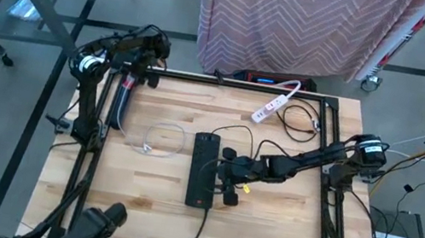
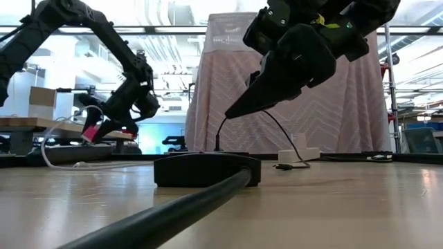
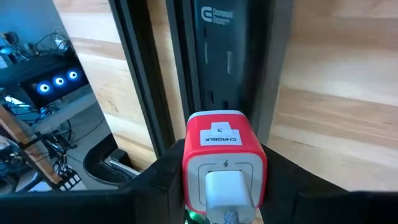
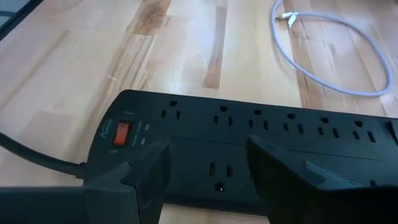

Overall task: Insert USB
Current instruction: Insert the red charger adapter into the top black outlet extension

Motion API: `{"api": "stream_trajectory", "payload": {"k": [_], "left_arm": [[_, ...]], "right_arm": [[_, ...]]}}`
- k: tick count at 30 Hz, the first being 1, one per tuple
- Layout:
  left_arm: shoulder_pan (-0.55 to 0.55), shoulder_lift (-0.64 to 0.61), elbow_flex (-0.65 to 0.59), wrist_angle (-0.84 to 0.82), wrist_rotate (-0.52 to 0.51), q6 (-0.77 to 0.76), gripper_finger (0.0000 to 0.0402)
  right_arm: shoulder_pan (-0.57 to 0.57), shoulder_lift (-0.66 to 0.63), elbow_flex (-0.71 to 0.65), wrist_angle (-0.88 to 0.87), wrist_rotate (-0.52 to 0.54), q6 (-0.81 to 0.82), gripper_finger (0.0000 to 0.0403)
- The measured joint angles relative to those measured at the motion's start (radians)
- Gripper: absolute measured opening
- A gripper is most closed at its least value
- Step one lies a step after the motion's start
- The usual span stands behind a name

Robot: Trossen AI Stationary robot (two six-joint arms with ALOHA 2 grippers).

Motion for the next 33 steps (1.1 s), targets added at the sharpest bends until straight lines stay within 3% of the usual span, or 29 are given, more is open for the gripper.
{"api": "stream_trajectory", "payload": {"k": [4,21,25,33], "left_arm": [[-0.016,-0.004,-0.039,0.011,-0.029,0.016,0.0127],[-0.065,-0.04,-0.029,0.122,0.123,0.059,0.0127],[-0.066,-0.087,-0.026,0.121,0.126,0.047,0.0127],[-0.066,-0.244,-0.076,0.187,0.256,-0.034,0.0127]], "right_arm": [[0.001,0.0,0.0,0.0,-0.001,-0.002,0.0199],[0.0,-0.001,0.0,0.027,-0.001,-0.017,0.0199],[0.0,-0.001,0.0,0.027,-0.001,-0.019,0.0199],[0.0,-0.001,0.0,0.026,-0.002,-0.025,0.0199]]}}
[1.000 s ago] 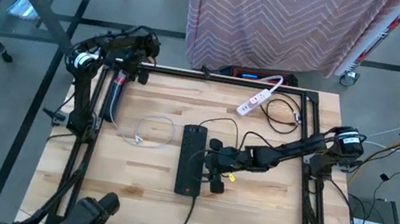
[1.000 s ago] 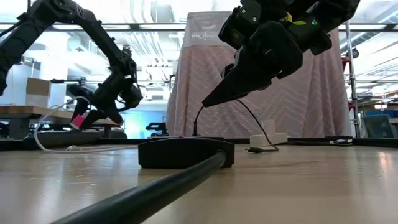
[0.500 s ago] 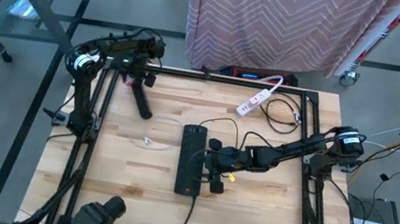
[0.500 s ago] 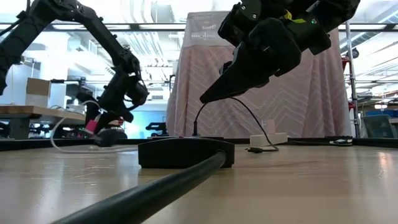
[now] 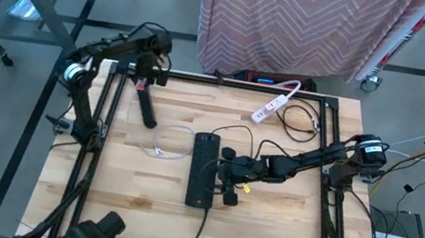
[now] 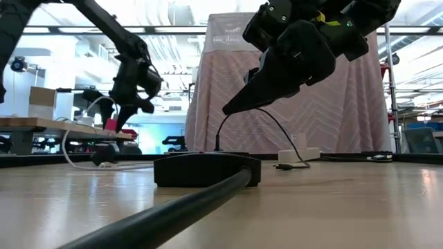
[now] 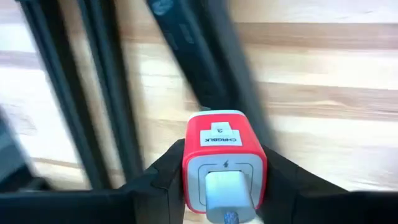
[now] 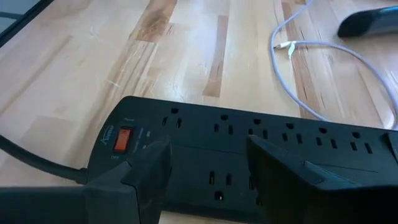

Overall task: Insert USB
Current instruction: Insert the red charger adapter into the top black outlet extension

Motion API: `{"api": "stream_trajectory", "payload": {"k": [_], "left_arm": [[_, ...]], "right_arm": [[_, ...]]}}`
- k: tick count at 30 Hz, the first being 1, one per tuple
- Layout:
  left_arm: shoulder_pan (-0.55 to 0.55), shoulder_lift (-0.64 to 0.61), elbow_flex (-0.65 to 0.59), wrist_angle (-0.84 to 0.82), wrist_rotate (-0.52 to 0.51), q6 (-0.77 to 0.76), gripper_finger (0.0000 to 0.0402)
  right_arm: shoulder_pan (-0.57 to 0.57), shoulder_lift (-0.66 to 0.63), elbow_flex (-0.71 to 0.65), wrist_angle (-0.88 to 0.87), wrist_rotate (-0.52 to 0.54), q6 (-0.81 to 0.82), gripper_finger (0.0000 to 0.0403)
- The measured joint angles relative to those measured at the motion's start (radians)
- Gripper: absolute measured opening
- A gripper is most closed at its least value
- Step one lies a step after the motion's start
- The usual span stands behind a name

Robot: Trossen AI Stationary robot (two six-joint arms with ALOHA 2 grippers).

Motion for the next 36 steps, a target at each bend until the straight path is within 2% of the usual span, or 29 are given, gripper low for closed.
{"api": "stream_trajectory", "payload": {"k": [3,11,20,32,36], "left_arm": [[0.0,-0.071,-0.075,0.073,0.039,-0.04,0.0127],[0.021,-0.222,-0.296,0.207,0.061,-0.12,0.0127],[0.074,-0.322,-0.358,0.356,0.102,-0.142,0.0127],[0.068,-0.301,-0.377,0.306,0.061,-0.199,0.0127],[0.069,-0.311,-0.356,0.17,-0.072,-0.214,0.0127]], "right_arm": [[0.0,0.0,0.0,-0.004,-0.001,0.0,0.0199],[0.0,0.0,0.0,-0.009,-0.008,0.008,0.0199],[0.0,0.0,0.0,-0.008,-0.007,0.01,0.0199],[0.0,0.0,0.0,-0.008,-0.007,0.001,0.0199],[0.0,0.0,0.0,-0.008,-0.007,0.0,0.0199]]}}
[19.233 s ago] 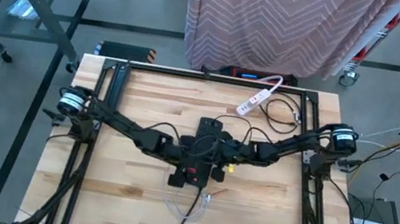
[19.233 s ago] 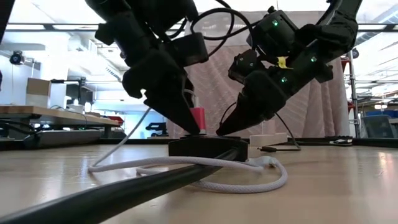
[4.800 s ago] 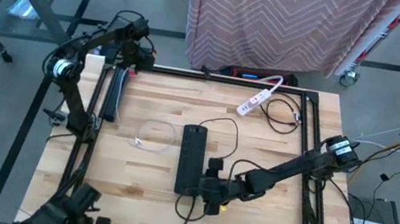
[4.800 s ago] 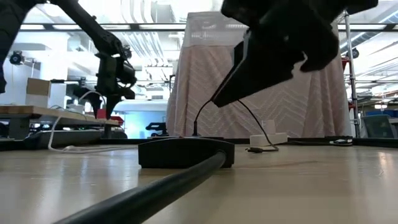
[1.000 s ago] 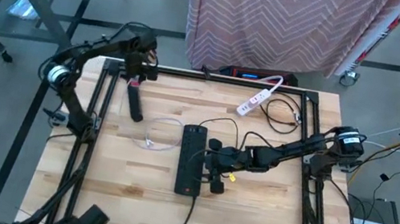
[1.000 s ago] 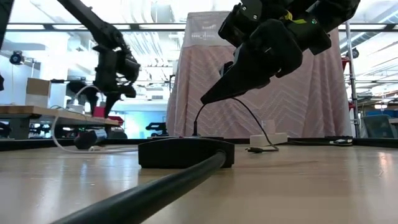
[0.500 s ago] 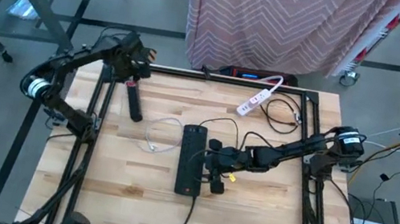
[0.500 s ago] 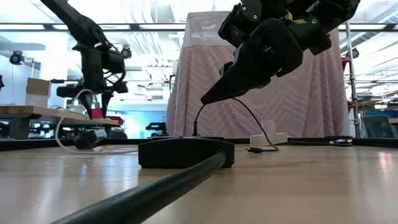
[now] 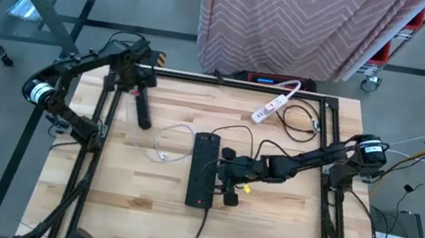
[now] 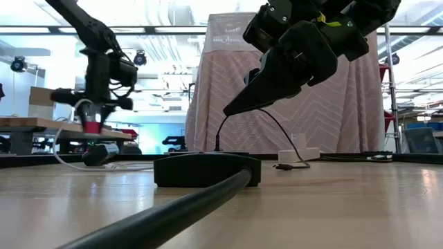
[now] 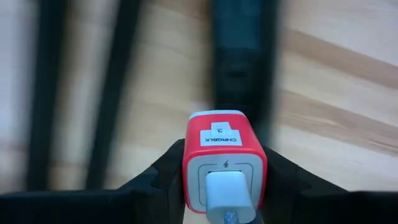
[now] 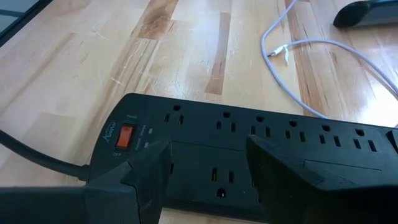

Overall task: Insert USB
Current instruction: Insert the red charger adapter into the top black outlet extension

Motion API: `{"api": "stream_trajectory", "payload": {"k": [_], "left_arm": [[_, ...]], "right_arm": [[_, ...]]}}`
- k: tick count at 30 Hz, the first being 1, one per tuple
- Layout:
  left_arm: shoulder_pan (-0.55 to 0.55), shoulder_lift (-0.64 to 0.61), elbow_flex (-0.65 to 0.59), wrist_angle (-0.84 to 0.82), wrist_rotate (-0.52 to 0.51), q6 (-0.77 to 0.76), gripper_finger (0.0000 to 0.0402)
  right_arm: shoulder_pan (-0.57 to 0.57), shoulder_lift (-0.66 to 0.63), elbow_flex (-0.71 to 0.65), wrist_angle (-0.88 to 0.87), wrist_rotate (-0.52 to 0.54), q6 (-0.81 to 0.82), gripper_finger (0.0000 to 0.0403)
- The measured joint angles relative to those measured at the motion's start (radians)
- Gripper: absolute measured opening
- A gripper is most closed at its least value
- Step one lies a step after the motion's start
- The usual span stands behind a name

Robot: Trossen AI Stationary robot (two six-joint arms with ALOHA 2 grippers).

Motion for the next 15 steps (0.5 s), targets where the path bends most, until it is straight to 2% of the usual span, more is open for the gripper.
{"api": "stream_trajectory", "payload": {"k": [2,8,15], "left_arm": [[0.002,-0.002,0.0,-0.013,-0.012,-0.002,0.0127],[0.0,-0.002,-0.007,0.134,0.052,-0.006,0.0127],[0.0,0.022,-0.024,0.165,0.093,-0.013,0.0127]], "right_arm": [[0.0,0.0,0.0,0.0,0.0,-0.002,0.0199],[0.0,0.0,0.0,0.001,0.0,-0.017,0.0199],[0.0,0.0,0.0,0.0,0.0,-0.018,0.0199]]}}
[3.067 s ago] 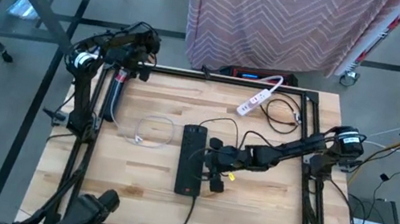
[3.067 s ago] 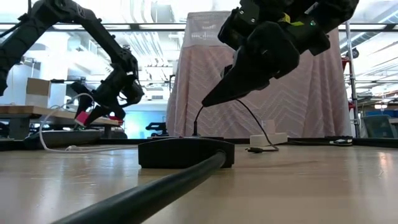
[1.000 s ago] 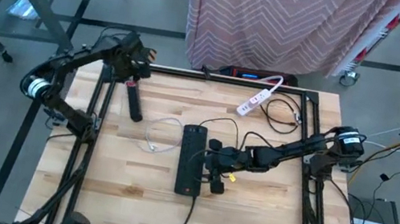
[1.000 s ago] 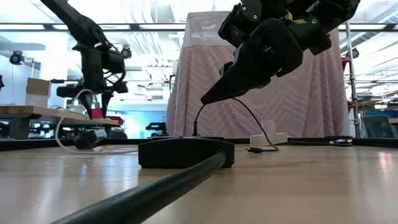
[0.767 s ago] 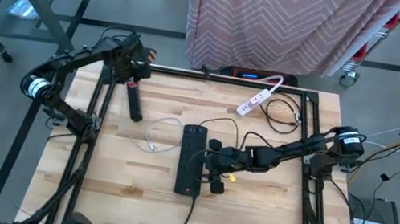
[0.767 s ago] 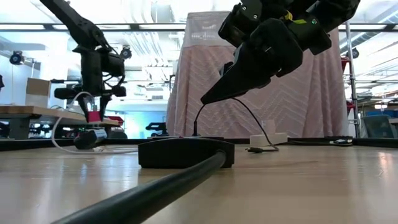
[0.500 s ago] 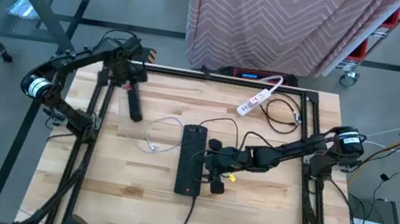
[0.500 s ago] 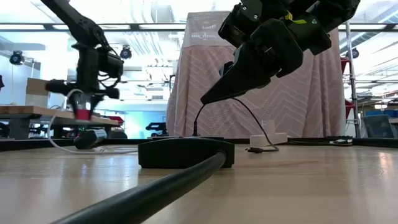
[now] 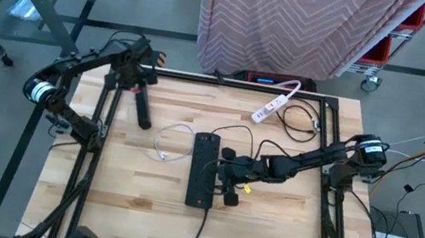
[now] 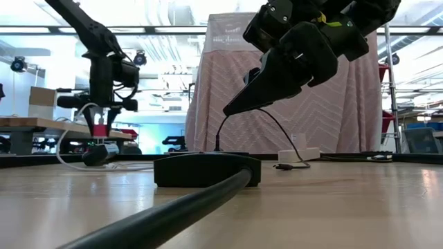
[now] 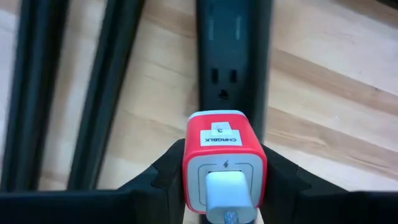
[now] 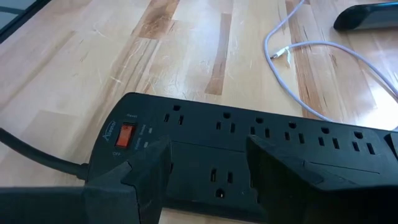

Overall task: Insert USB
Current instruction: Insert the red charger adapter into the top black outlet extension

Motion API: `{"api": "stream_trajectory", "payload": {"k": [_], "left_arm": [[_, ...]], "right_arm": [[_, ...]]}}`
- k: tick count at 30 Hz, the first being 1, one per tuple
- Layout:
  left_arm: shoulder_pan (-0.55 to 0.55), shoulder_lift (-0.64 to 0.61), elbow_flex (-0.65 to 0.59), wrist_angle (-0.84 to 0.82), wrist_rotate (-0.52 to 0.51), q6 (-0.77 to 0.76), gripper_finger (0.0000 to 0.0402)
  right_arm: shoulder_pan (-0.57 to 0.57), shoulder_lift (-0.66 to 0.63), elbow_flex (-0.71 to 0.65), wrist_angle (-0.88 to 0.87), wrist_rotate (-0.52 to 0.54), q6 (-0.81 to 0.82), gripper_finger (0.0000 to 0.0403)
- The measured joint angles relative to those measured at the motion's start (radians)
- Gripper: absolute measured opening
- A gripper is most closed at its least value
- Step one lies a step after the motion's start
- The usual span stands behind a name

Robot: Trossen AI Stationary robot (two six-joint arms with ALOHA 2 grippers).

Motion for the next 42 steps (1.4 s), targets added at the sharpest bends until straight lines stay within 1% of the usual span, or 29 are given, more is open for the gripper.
{"api": "stream_trajectory", "payload": {"k": [2,11,18,22,25,35,42], "left_arm": [[0.0,0.003,-0.011,0.037,0.018,-0.004,0.0127],[-0.003,0.008,-0.014,0.058,0.041,0.005,0.0127],[-0.017,0.016,-0.054,0.141,0.077,-0.006,0.0127],[-0.024,0.016,-0.084,0.184,0.079,-0.031,0.0127],[-0.028,0.016,-0.094,0.19,0.057,-0.033,0.0127],[-0.096,0.018,-0.106,0.197,-0.095,-0.07,0.0127],[-0.086,0.017,-0.18,0.233,-0.075,-0.083,0.0127]], "right_arm": [[0.0,0.0,0.0,0.0,0.0,0.0,0.0199],[0.0,0.0,0.0,0.004,0.0,0.0,0.0199],[-0.001,0.0,0.0,0.005,0.0,0.0,0.0199],[-0.001,0.0,0.0,0.006,0.0,0.0,0.0199],[-0.001,0.0,0.0,0.006,0.0,0.0,0.0199],[-0.001,0.0,0.0,0.008,0.0,0.0,0.0199],[-0.001,0.0,0.0,0.008,0.0,0.001,0.0199]]}}
